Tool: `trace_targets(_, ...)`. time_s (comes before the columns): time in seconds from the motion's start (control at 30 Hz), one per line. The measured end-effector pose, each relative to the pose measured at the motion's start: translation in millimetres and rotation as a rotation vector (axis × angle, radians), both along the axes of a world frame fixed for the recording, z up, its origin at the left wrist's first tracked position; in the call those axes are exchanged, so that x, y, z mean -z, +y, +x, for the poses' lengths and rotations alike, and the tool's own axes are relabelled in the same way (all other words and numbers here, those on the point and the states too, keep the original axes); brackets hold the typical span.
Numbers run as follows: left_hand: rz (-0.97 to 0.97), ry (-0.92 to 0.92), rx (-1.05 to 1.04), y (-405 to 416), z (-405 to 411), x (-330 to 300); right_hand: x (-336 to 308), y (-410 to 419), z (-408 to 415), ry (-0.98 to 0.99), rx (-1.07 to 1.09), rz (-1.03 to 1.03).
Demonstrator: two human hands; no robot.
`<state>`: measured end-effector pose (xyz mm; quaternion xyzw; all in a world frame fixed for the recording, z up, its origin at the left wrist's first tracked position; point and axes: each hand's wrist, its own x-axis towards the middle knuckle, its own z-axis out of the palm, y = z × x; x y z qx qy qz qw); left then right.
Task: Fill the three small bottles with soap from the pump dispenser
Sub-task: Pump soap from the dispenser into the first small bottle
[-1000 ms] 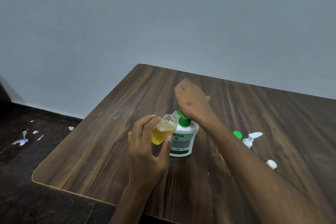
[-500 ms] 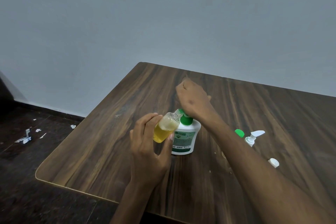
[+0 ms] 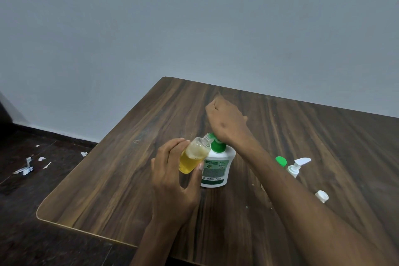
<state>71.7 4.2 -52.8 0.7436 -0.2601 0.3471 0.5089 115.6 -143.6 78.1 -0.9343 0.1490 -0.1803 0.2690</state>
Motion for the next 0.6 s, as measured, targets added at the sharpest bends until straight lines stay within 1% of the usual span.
trace_targets(0.3,0.000,0.003,0.003,0.7,0.0,-0.3,1.7,-0.3,1.5,-0.020,-0.001,0.012)
trace_targets(0.43,0.003,0.003,-0.001,0.5,0.2,-0.3,3.0,0.1,2.3,0.021,0.002,0.010)
trace_targets(0.6,-0.001,-0.004,-0.003,0.5,0.4,-0.7,-0.7,0.3,1.9,-0.007,0.002,0.020)
